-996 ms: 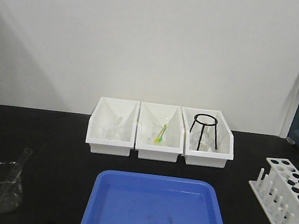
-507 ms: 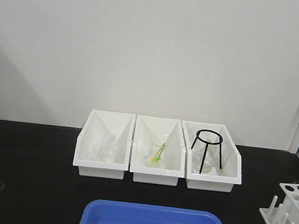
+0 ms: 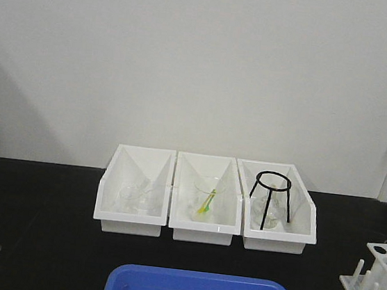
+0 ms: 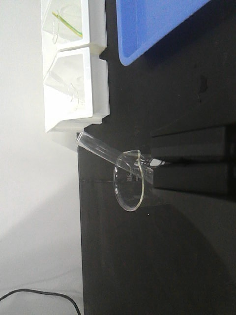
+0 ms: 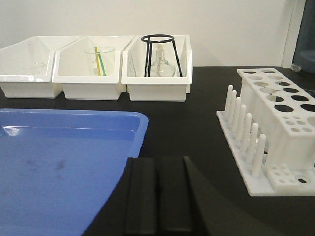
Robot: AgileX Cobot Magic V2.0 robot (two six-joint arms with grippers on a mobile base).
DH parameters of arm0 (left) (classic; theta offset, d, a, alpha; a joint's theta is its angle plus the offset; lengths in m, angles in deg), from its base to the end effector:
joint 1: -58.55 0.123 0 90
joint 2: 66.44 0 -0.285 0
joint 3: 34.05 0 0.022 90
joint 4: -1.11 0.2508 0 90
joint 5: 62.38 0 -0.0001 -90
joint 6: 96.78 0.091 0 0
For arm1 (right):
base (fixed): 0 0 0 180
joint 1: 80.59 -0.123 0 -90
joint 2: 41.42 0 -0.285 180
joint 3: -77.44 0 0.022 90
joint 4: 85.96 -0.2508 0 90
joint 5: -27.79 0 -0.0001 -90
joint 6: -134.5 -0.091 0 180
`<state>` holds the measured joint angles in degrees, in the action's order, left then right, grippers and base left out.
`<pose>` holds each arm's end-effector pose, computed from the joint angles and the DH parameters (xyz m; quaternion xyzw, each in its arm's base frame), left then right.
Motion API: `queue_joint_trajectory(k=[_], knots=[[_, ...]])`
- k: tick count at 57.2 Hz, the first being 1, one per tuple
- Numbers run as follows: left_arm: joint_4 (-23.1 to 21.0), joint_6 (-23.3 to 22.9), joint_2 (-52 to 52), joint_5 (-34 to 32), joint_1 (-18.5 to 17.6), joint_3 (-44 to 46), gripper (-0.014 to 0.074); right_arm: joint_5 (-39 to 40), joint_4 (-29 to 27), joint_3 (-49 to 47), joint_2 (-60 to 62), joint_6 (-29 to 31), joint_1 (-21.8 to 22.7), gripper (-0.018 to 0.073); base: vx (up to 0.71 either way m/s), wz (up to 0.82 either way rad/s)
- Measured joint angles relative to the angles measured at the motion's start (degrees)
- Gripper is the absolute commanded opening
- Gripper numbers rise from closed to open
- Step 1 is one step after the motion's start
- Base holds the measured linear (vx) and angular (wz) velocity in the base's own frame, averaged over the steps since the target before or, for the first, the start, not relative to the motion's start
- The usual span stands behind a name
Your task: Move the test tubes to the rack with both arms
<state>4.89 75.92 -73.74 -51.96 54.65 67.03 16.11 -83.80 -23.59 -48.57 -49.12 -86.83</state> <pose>0.0564 -0.0028 0.1871 -0.0019 0.7467 -0.0390 0.6640 0.0558 0.0054 0.1850 -0.0286 0.7530 0.0415 0.6561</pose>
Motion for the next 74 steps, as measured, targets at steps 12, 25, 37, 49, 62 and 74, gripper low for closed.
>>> queue_joint_trajectory(k=[12,25,37,49,62,74], knots=[[0.0,0.0,0.0,0.0,0.0,0.0,-0.0020,0.0,1.6,0.0,0.0,1.3,0.0,-0.0008,0.00,0.00],[0.0,0.0,0.0,0.0,0.0,0.0,-0.0020,0.2,1.7,0.0,0.0,1.5,0.0,-0.0008,0.00,0.00],[0.0,0.0,0.0,-0.9,0.0,0.0,-0.0020,6.1,1.7,0.0,0.0,1.5,0.0,-0.0008,0.00,0.00],[0.0,-0.7,0.0,-10.4,0.0,0.0,-0.0020,13.2,1.7,0.0,0.0,1.5,0.0,-0.0008,0.00,0.00],[0.0,-5.7,-0.3,-11.0,0.0,6.1,-0.0020,10.1,1.7,-10.0,-1.5,1.4,0.0,-0.0008,0.00,0.00],[1.2,-5.8,-13.9,-10.4,0.0,20.9,-0.0020,6.4,2.4,-28.5,-16.3,2.0,0.0,-0.0008,0.00,0.00]])
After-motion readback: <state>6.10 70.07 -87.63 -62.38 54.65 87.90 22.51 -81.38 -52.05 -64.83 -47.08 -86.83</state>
